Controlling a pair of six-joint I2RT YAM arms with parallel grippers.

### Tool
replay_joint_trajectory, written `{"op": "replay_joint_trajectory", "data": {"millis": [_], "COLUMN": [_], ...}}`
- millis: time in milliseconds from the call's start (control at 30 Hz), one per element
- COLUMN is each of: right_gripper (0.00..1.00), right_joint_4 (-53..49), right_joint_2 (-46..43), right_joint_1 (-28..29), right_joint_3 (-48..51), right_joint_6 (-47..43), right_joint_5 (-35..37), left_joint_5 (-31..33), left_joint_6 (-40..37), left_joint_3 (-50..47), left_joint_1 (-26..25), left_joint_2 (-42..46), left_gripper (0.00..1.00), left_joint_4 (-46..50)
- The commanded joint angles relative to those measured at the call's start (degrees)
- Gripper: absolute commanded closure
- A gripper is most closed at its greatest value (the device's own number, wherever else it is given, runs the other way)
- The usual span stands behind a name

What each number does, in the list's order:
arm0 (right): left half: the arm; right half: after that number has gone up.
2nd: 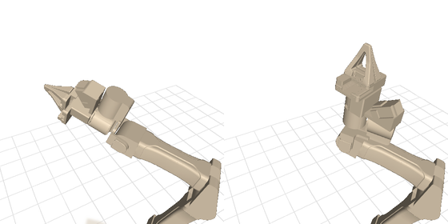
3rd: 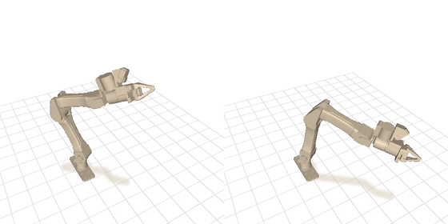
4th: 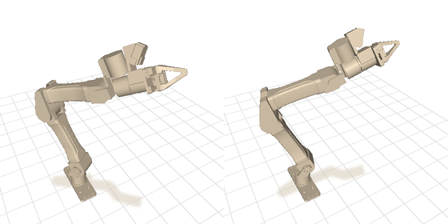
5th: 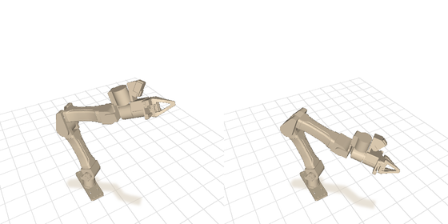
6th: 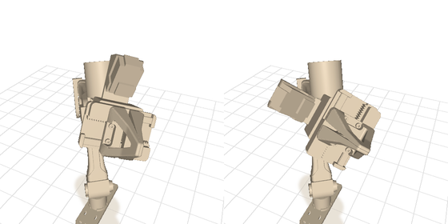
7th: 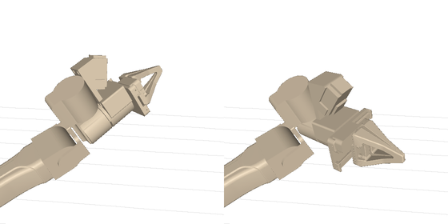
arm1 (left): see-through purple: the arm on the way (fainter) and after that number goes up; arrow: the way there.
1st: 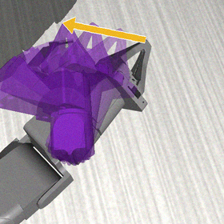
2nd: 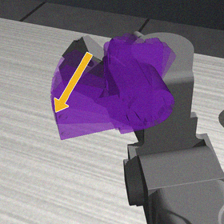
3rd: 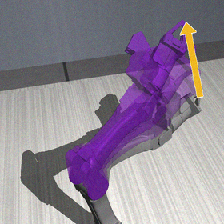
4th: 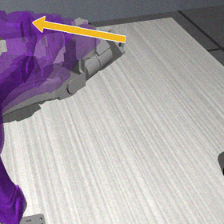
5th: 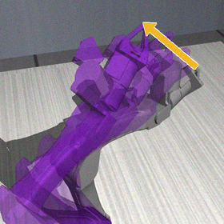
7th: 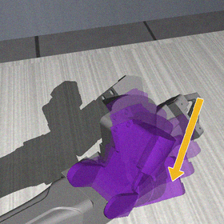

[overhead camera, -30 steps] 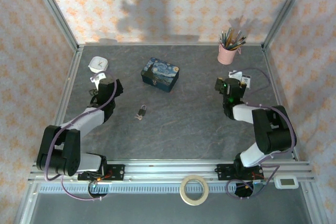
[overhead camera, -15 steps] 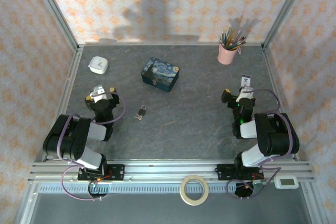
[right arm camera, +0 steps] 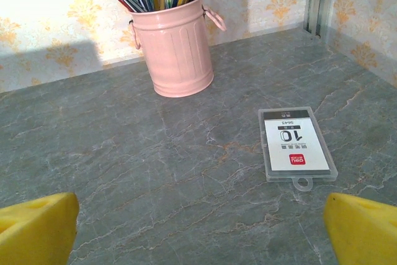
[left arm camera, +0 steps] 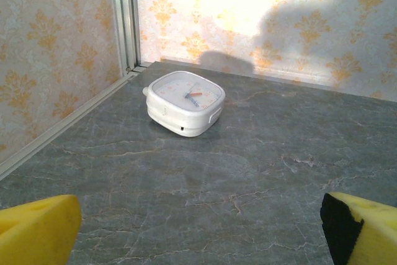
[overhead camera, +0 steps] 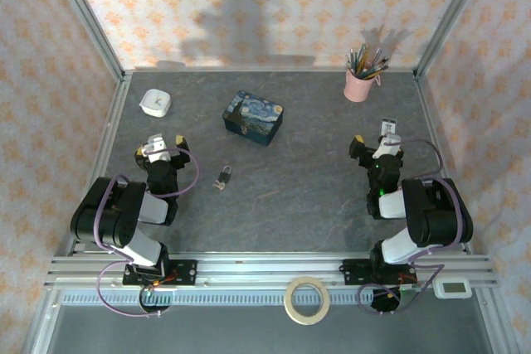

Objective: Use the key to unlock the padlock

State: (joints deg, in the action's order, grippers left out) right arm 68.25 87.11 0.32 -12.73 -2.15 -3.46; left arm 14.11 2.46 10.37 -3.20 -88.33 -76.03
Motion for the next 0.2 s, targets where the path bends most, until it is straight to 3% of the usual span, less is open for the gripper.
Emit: {"op": "replay_joint_trajectory", "data": {"millis": [0, 167], "right_gripper": [0.00, 0.00], "right_joint_4": [1.9, 2.2], "right_joint_2": [0.0, -0.1], "right_joint_1": [0.4, 0.4], "right_joint_3": [-0.8, -0.6], "right_joint_6": [0.2, 0.2], "right_joint_5": [0.4, 0.3], "left_joint_5": [0.4, 0.7], "left_joint_6": [-0.6, -0.4], "left_joint_3": [0.7, 0.8], "left_joint_1": [0.7, 0.7], "left_joint_2": [0.0, 0.0], "left_gripper": [0.01, 0.01], "left_joint_4": [-2.7, -2.4]}}
